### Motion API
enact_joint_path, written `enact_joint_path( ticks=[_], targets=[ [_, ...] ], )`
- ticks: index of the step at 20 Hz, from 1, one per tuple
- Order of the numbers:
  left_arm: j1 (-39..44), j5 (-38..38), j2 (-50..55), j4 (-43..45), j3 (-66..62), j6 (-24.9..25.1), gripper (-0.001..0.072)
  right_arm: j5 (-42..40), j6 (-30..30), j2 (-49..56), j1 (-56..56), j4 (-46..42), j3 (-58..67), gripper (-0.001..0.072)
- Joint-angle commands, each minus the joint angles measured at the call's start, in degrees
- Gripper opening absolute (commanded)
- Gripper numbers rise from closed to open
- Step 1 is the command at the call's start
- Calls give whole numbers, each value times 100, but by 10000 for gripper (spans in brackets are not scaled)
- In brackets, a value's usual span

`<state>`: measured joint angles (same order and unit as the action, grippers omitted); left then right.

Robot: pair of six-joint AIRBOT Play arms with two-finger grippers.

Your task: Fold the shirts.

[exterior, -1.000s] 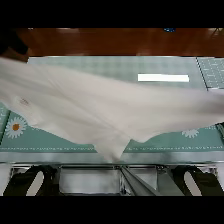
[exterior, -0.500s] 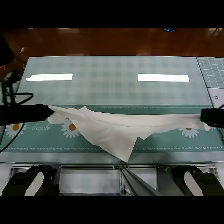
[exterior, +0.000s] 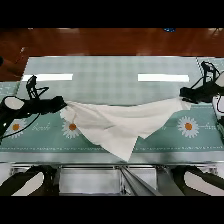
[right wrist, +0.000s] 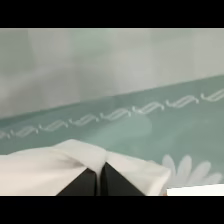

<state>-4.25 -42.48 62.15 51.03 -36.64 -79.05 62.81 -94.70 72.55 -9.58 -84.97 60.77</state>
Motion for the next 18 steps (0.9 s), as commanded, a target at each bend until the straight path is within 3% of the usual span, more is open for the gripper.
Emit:
enact_joint_path(
  ticks=[1,2,3,4,7,9,11,15,18],
  targets=[
    [-2,313,656,-140,-328,61,20,-308,-179,1069,-229,732,907,81],
    [-2,328,758,-140,-479,61,20,-289,-164,1239,-358,1152,1165,261],
    [-2,330,850,-138,-656,61,20,-254,-66,1335,-476,1532,1364,380],
    [-2,328,911,-138,-822,61,20,-190,66,1360,-614,1869,1539,399],
    [-2,240,955,-138,-1222,59,20,505,490,1196,-1091,2476,1932,399],
    [-2,79,955,-138,-1322,61,20,1364,855,940,-1290,2236,1775,398],
    [0,-31,957,-136,-1303,63,20,1698,866,492,-1296,1777,918,397],
    [0,-264,960,-133,-1296,212,20,1344,1178,-557,-1091,2490,-1517,397],
    [0,-356,960,-136,-1296,212,20,813,1106,-710,-758,2520,-2439,397]
  ],
)
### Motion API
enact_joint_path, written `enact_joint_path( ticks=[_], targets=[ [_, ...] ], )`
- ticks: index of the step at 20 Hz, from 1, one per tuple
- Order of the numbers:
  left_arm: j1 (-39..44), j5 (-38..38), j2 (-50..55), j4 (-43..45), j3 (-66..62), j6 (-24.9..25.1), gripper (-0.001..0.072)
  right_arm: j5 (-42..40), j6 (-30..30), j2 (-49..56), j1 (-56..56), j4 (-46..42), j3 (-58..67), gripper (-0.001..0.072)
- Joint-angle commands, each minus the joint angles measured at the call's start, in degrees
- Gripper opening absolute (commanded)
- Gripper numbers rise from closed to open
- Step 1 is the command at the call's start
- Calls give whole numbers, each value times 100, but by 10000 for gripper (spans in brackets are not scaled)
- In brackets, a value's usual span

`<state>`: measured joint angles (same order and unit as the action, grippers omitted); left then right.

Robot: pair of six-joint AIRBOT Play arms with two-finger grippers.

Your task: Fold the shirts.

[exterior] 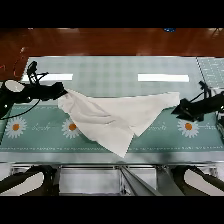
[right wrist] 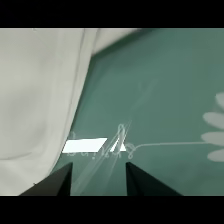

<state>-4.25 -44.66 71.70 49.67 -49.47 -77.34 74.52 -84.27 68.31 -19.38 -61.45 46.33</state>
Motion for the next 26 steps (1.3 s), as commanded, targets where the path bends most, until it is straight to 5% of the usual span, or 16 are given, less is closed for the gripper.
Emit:
enact_joint_path(
  ticks=[1,17,20,21,26],
  targets=[
    [0,-173,4,0,-13,39,20,-514,46,-208,352,229,-1091,397],
    [0,-234,11,0,2,42,20,-1834,695,1259,1521,2608,-699,395],
    [0,-234,11,0,2,39,20,-1910,1139,1366,1521,3204,-699,193],
    [0,-234,11,0,2,39,20,-1895,1488,1366,1519,3375,-667,31],
    [-232,-566,-22,-7,-496,35,20,-931,1346,1106,1515,2861,702,26]
  ],
)
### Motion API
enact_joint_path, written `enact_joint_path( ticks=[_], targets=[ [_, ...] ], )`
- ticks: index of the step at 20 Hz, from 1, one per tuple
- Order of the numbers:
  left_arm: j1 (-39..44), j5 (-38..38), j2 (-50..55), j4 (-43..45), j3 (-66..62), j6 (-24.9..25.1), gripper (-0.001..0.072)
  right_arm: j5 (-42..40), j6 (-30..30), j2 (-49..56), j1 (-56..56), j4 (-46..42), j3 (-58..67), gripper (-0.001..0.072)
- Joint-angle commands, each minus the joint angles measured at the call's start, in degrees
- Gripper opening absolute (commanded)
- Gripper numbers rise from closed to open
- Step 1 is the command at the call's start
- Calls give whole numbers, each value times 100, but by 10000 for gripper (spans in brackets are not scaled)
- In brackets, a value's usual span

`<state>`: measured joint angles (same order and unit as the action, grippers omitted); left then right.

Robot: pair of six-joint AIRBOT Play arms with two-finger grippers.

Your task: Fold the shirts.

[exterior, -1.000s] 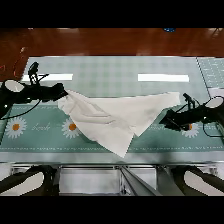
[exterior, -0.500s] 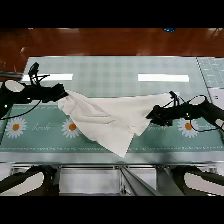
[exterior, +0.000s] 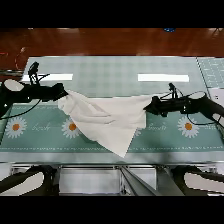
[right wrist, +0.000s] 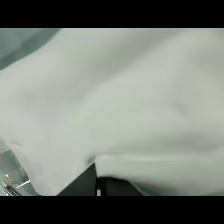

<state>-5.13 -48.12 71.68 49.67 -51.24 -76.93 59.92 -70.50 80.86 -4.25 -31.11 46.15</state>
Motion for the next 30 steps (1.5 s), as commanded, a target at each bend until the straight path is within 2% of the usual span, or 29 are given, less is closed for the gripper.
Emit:
enact_joint_path(
  ticks=[1,6,9,11,15,20,22,25,30],
  targets=[
    [-254,-455,-57,-33,-699,-4,20,680,-245,-306,0,-479,1252,26],
    [-586,-1012,-542,-348,-3200,-9,20,1416,-1244,-901,2,-2127,4861,26],
    [-673,-1222,-898,-341,-4712,-24,20,1784,-1451,-1231,2,-2745,6524,26],
    [-798,-1375,-1217,-334,-5421,-22,20,1853,-1473,-1648,2,-3062,7086,26],
    [-1204,-1567,-2197,68,-5788,-22,20,1818,-1600,-2780,2,-3880,7138,26],
    [-1377,-1908,-3237,1344,-5781,-26,20,2247,-1888,-3698,2,-4876,7132,26],
    [-1377,-2118,-3469,1453,-5779,-26,20,2623,-1956,-3825,2,-4909,7132,26],
    [-1377,-2586,-3613,1451,-5694,-48,20,3294,-2059,-3853,2,-4385,6741,26],
    [-1377,-3132,-3617,1412,-4404,-439,20,3224,-2120,-4118,4,-4068,4629,26]
  ],
)
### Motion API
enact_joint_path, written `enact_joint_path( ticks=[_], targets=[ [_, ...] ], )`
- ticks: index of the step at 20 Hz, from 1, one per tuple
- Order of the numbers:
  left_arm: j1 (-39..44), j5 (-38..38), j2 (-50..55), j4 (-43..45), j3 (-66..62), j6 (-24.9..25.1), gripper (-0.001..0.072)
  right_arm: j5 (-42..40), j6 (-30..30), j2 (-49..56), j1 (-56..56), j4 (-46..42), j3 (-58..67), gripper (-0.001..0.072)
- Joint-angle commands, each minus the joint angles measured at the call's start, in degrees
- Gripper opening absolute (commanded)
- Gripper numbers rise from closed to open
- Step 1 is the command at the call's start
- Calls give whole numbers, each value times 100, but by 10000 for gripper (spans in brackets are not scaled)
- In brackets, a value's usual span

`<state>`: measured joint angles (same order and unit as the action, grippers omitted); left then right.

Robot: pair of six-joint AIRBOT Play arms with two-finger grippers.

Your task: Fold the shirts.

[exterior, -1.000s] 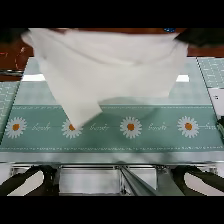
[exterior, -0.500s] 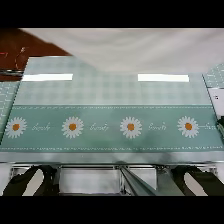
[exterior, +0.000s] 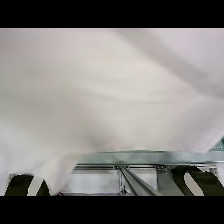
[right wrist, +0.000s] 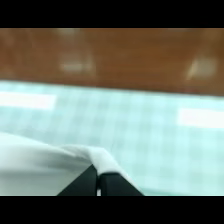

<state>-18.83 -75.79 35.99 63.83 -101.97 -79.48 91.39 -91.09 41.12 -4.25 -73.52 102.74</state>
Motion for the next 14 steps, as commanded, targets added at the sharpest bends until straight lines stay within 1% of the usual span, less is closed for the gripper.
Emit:
enact_joint_path(
  ticks=[1,3,4,5,7,9,11,13,14],
  targets=[
    [-7,-382,-50,-144,1185,-179,20,-28,-44,-160,7,278,-1576,26],
    [-7,-354,-4,-339,2277,-175,20,-516,177,-125,7,684,-2723,26],
    [-7,-225,85,-396,2889,-175,20,-850,245,-68,7,769,-3270,26],
    [-4,57,208,-479,3462,-136,20,-1274,326,61,7,787,-3801,26],
    [0,1029,634,-721,4489,26,20,-2223,501,544,7,787,-4476,26],
    [50,2070,1250,-1196,5056,63,20,-2990,713,1384,2,879,-4520,26],
    [391,3014,1989,-1504,5090,203,20,-3567,922,2347,2,1239,-4297,26],
    [815,3976,2763,-1502,4876,254,20,-3803,1104,3348,2,1631,-3825,26],
    [979,4297,3169,-1502,4682,256,20,-3866,1123,3825,2,1742,-3515,27]
  ],
)
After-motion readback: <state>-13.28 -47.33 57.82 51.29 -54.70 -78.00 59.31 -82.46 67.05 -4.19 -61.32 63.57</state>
